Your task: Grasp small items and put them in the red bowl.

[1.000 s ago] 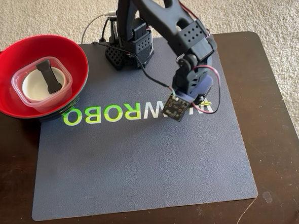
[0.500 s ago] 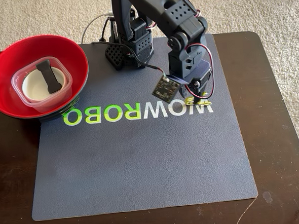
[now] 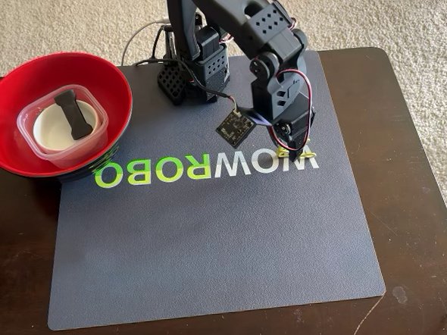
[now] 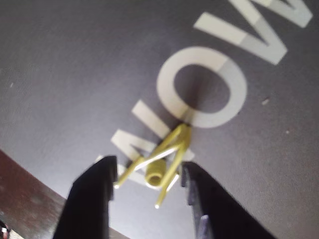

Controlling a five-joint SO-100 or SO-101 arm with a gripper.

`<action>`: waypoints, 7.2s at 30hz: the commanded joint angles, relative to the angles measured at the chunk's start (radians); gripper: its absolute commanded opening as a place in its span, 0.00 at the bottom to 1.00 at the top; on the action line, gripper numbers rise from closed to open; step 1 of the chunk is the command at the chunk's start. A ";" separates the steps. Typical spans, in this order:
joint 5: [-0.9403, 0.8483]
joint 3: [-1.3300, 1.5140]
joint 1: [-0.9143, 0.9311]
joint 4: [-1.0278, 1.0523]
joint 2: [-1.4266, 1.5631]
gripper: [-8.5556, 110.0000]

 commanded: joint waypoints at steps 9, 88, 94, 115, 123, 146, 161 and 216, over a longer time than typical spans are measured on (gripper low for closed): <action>-0.034 0.049 0.015 -0.058 -0.009 0.20; -0.153 -0.663 0.087 0.097 -0.601 0.18; -0.124 -0.663 0.044 0.097 -0.615 0.09; -0.003 -0.658 0.140 0.163 -0.330 0.07; 0.098 -0.681 0.420 0.275 -0.118 0.07; 0.716 -0.463 1.818 0.457 0.337 0.07; 0.917 -0.166 1.859 0.348 0.534 0.35; 0.186 0.801 0.744 0.075 1.457 0.07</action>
